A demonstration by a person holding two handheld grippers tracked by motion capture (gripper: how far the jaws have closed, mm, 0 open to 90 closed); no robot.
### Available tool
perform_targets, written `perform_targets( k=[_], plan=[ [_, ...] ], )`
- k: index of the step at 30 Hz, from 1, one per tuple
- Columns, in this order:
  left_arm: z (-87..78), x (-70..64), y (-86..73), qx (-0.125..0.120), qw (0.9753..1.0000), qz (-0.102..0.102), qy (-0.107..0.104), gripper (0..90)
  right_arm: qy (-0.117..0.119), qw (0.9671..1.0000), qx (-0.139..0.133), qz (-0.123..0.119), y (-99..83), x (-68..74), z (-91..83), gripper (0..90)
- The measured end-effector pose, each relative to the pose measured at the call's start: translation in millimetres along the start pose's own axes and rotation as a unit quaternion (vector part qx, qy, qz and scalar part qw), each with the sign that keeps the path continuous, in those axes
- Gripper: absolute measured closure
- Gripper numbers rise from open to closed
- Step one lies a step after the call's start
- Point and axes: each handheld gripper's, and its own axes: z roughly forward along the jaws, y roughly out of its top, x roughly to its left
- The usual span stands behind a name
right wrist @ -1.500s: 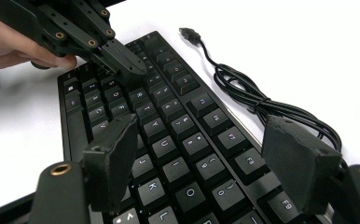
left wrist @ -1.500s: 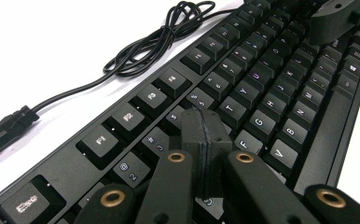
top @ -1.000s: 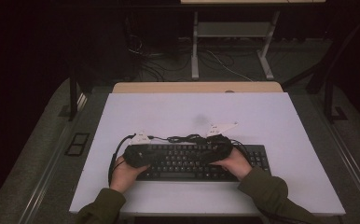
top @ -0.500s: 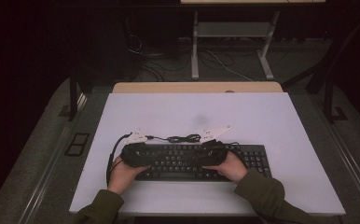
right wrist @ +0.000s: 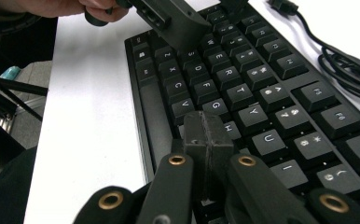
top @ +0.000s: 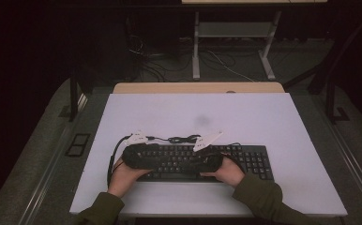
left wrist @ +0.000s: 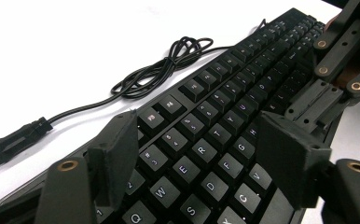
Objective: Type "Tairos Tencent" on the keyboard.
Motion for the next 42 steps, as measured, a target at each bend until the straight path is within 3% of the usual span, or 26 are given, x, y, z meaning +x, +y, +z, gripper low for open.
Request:
perform_targets(
  k=[13, 26, 35, 42],
  plan=[
    [0.1, -0.4, -0.7, 0.005, 1.0000, 0.000, -0.001, 28.0, -0.009, 0.9997, 0.023, -0.001, -1.9, 2.4, 6.6, 89.4],
    [-0.6, 0.1, -0.1, 0.006, 1.0000, 0.006, 0.002, 30.6, -0.010, 0.9999, 0.013, 0.000, -1.6, -0.3, 3.1, 89.1],
    [2.6, -1.3, 1.5, 0.005, 1.0000, 0.005, -0.006, 40.3, -0.018, 0.9997, -0.016, 0.010, -1.5, -5.8, -8.2, 68.8],
    [8.8, -5.5, 5.3, 0.010, 0.9998, 0.016, -0.012, 63.3, -0.024, 0.9985, -0.038, 0.029, -2.8, -13.1, -18.4, 50.0]
  ],
)
